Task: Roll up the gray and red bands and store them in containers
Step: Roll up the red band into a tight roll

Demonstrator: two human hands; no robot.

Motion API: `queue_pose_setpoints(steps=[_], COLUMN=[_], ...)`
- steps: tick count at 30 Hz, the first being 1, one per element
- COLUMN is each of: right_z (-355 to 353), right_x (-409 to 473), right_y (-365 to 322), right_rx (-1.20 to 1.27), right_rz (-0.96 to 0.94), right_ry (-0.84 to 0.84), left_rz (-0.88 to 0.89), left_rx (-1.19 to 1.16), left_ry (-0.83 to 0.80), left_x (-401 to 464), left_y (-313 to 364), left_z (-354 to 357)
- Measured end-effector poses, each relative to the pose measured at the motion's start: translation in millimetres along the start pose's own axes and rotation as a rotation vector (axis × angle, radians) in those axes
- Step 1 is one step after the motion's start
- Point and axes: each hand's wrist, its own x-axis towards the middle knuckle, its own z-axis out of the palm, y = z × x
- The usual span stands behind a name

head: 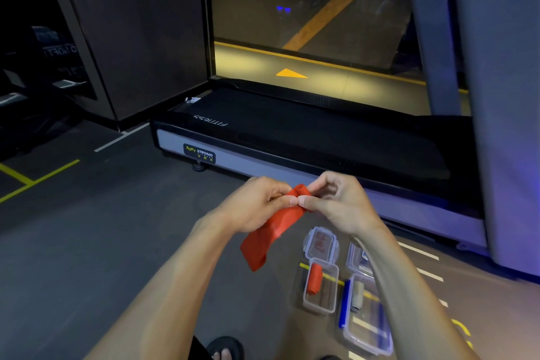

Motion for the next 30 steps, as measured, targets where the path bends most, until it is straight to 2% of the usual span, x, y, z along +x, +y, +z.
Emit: queue_pose_setpoints(steps=[9,18,23,26,30], right_z=[-1.9,2.1,8.8,12.4,14.6], right_x=[1.3,-5.4,-7.4,-9.6,-7.6], right_y=[0.7,-3.5,-5.1,-8.0,-6.5], right_rx=[-0.019,-0.085,-0.131,-0.094,-0.114], right_rz=[-0.015,-0.008,-0.051,-0.09,-0.031], right_ry=[-0.073,-0.087,-0.128,-0.134,-0.128], left_rz=[0.0,-0.018,-0.071,-0.074,-0.071], left_rx=[-0.142,-0.112,-0.22,-0.185,-0.133], left_ry=[-0.086,-0.112,-0.08,-0.03,-0.012], left_x=[-3.3,-5.2,-7.5,-6.4,-6.8], left_y=[1.5,3.6,8.0,5.7,2.5], left_z=[-0.2,-1.7,-2.0,-3.5,-3.7])
